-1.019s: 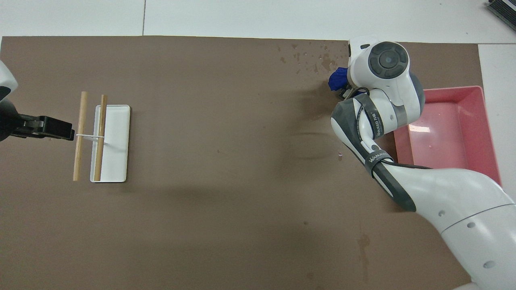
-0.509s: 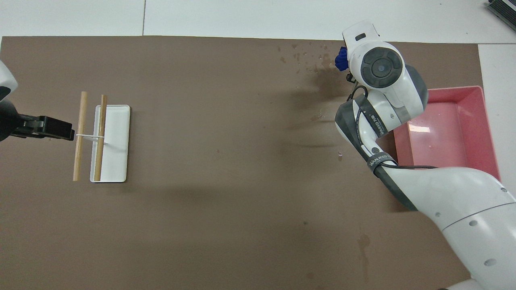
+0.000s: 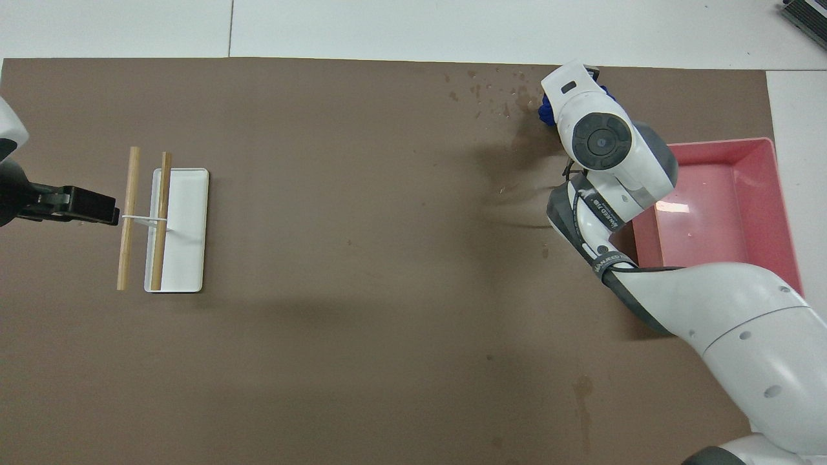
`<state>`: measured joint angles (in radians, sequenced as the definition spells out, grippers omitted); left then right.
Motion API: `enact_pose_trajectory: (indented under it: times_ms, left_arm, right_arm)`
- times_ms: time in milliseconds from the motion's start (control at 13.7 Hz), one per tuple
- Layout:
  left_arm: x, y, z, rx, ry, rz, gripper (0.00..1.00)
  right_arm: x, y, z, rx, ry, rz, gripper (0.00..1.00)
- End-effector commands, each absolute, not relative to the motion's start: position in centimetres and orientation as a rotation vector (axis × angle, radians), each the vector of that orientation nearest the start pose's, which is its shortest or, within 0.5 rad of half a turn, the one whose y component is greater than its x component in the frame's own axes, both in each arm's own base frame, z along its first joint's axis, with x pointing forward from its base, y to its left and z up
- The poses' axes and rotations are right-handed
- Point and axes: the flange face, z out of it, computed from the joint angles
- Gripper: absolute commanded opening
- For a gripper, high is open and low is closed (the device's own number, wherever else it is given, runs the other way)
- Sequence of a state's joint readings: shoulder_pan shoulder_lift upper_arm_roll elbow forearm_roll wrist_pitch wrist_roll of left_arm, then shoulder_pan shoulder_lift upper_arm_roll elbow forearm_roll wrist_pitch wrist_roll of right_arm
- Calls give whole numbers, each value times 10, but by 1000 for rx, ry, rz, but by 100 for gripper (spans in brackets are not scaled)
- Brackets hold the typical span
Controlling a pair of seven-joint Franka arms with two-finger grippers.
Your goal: Wipe water with towel using both arms
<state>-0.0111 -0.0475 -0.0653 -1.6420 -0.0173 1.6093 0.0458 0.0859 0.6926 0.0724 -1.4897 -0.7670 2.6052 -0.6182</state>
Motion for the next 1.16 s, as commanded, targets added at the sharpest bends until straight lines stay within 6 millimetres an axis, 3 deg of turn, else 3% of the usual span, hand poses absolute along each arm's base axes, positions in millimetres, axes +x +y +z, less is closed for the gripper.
enact_pose_trajectory:
  times_ms: [0, 291, 582, 728, 946, 1092]
  left_arm:
    - [535, -42, 622, -3155, 205, -12, 100]
    - [535, -42, 622, -3155, 205, -12, 100]
    - [535, -42, 622, -3155, 205, -12, 100]
    - [535, -42, 622, -3155, 207, -12, 100]
    - [535, -42, 622, -3155, 205, -12, 100]
    - [535, -42, 622, -3155, 205, -12, 100]
  right_arm:
    - [737, 120, 296, 2031, 1560, 423, 0]
    - [730, 136, 286, 2203, 1392, 445, 0]
    - [707, 165, 261, 2438, 1230, 457, 0]
    - [696, 172, 247, 2669, 1049, 450, 0]
    - [689, 184, 246, 2846, 900, 422, 0]
    - [688, 191, 249, 3070, 623, 372, 0]
